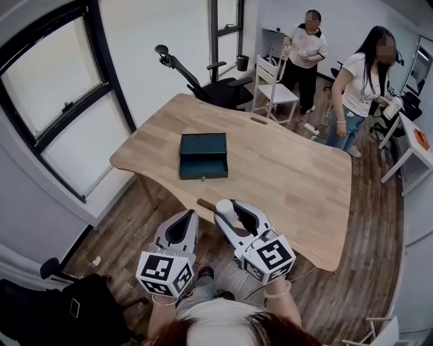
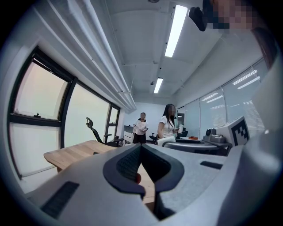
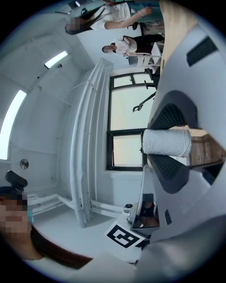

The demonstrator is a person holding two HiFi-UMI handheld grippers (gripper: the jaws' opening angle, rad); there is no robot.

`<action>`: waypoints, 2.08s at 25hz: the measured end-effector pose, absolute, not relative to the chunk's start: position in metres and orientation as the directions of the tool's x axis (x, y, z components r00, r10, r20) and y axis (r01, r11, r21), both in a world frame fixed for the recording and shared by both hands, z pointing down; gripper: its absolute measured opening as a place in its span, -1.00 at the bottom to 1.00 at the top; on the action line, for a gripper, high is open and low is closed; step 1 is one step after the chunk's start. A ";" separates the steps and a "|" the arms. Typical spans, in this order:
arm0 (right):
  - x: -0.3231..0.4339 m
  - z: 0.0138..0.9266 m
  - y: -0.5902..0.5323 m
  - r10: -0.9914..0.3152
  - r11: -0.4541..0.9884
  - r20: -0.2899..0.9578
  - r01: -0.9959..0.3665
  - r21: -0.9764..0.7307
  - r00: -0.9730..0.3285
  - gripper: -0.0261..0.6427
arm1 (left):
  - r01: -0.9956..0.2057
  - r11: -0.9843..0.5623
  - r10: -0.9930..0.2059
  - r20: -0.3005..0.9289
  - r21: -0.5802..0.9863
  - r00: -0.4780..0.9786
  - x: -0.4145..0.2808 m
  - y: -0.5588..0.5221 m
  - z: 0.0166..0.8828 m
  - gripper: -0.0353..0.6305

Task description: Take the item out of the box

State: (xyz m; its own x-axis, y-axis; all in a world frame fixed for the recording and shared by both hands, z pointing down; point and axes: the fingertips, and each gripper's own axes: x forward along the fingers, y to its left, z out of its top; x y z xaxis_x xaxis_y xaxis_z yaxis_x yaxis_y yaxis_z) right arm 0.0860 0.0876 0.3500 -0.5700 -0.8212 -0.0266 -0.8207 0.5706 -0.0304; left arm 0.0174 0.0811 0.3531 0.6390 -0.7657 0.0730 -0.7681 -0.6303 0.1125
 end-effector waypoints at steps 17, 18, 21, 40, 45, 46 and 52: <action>0.092 0.345 0.117 -0.816 0.578 -0.044 -0.816 -0.026 -0.576 -0.35 | -0.765 -0.635 -0.762 0.072 0.105 0.643 0.028 0.111 0.353 -0.87; 0.092 0.346 0.119 -0.816 0.578 -0.044 -0.816 -0.024 -0.577 -0.35 | -0.765 -0.636 -0.762 0.071 0.105 0.643 0.028 0.113 0.353 -0.87; 0.093 0.346 0.126 -0.816 0.578 -0.045 -0.816 -0.019 -0.576 -0.35 | -0.763 -0.638 -0.761 0.067 0.103 0.645 0.030 0.119 0.352 -0.87; 0.105 0.345 0.142 -0.824 0.566 -0.051 -0.824 -0.012 -0.565 -0.35 | -0.758 -0.647 -0.756 0.060 0.087 0.652 0.041 0.133 0.348 -0.87; 0.104 0.347 0.141 -0.823 0.567 -0.053 -0.823 -0.016 -0.566 -0.35 | -0.756 -0.649 -0.754 0.062 0.086 0.654 0.041 0.132 0.350 -0.87; 0.104 0.347 0.140 -0.823 0.567 -0.052 -0.823 -0.017 -0.566 -0.35 | -0.755 -0.650 -0.753 0.062 0.086 0.655 0.042 0.131 0.350 -0.87; 0.106 0.348 0.138 -0.824 0.566 -0.048 -0.824 -0.025 -0.564 -0.35 | -0.750 -0.656 -0.747 0.073 0.087 0.661 0.045 0.131 0.352 -0.87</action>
State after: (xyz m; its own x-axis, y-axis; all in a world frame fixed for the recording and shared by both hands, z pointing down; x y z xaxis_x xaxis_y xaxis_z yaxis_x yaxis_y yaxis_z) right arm 0.1056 0.1378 0.3479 -0.5643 -0.8242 -0.0479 -0.8242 0.5658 -0.0255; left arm 0.0445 0.1310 0.3516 0.6612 -0.7466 0.0733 -0.7500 -0.6557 0.0867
